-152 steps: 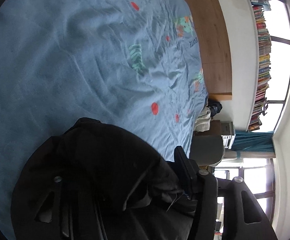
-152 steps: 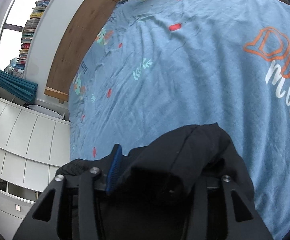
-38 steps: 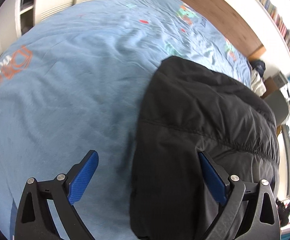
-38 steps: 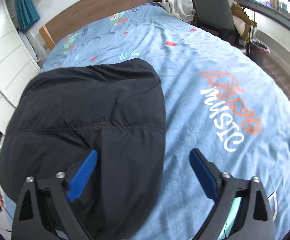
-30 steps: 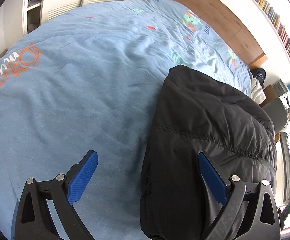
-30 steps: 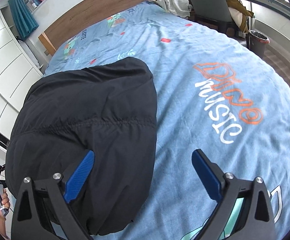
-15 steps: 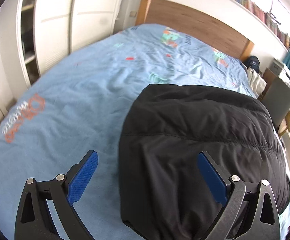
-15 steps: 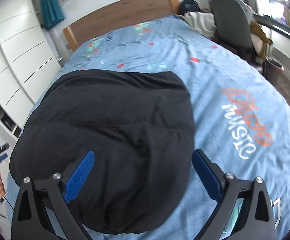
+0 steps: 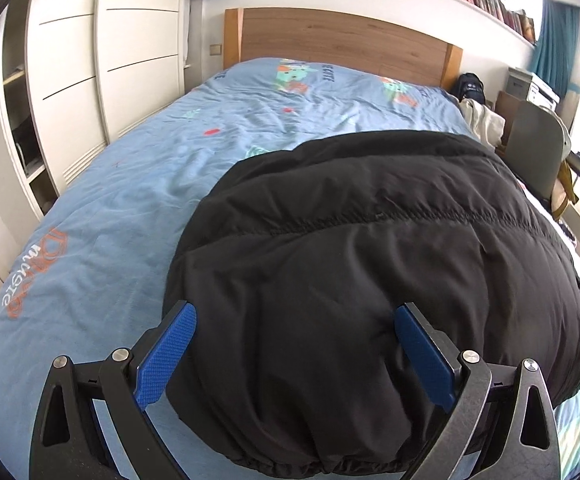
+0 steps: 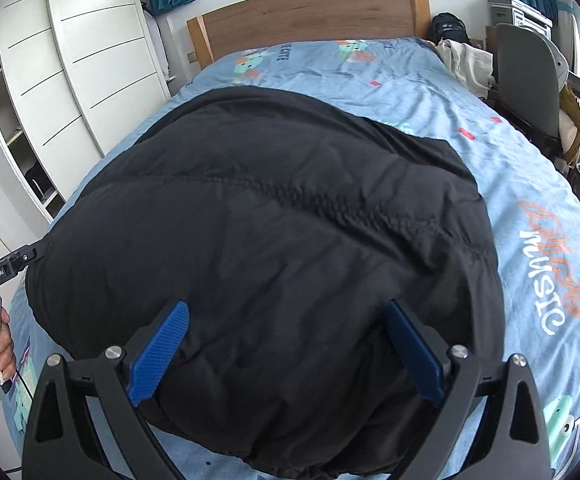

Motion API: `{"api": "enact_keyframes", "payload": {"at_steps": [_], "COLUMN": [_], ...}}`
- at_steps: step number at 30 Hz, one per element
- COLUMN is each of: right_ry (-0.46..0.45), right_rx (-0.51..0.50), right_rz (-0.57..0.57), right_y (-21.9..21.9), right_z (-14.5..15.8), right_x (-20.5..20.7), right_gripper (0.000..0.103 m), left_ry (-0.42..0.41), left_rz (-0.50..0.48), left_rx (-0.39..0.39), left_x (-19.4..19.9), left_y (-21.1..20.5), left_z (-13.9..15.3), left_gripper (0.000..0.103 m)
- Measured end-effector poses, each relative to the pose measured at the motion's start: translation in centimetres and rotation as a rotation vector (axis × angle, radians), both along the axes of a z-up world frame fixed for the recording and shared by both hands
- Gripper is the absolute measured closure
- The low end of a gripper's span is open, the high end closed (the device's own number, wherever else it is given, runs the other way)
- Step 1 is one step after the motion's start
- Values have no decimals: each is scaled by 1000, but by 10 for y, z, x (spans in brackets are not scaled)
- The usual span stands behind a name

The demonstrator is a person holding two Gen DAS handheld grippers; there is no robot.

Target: Fold large clothes

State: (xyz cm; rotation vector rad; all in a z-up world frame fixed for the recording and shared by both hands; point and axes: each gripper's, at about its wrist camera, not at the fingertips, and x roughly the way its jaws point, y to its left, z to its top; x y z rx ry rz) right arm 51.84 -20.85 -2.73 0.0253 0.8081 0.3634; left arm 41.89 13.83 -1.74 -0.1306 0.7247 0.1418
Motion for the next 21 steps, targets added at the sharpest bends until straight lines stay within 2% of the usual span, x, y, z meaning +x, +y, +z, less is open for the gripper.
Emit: {"api": "enact_keyframes", "payload": {"at_steps": [21], "right_ry": [4], "right_rx": [11], "right_rz": [-30], "right_y": [-20], "right_z": [-8], "right_x": [1], "right_gripper": [4], "left_ry": [2], "left_rz": [1], "left_rx": [25], "left_x": [2], "left_y": [-5], "left_z": [-6], "left_gripper": [4]}}
